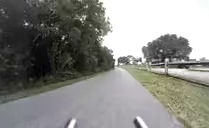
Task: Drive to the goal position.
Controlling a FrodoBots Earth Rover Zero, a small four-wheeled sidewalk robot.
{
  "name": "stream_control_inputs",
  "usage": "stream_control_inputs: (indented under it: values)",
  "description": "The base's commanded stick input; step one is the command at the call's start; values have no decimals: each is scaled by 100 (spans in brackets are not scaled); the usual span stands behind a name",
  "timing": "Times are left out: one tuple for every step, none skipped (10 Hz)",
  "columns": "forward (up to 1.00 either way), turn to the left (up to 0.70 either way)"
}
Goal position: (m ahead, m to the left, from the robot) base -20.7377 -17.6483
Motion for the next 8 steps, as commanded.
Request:
stream_control_inputs:
  values:
    - [70, -14]
    - [70, -14]
    - [70, -14]
    - [70, -14]
    - [70, -13]
    - [70, -3]
    - [70, 0]
    - [70, 0]
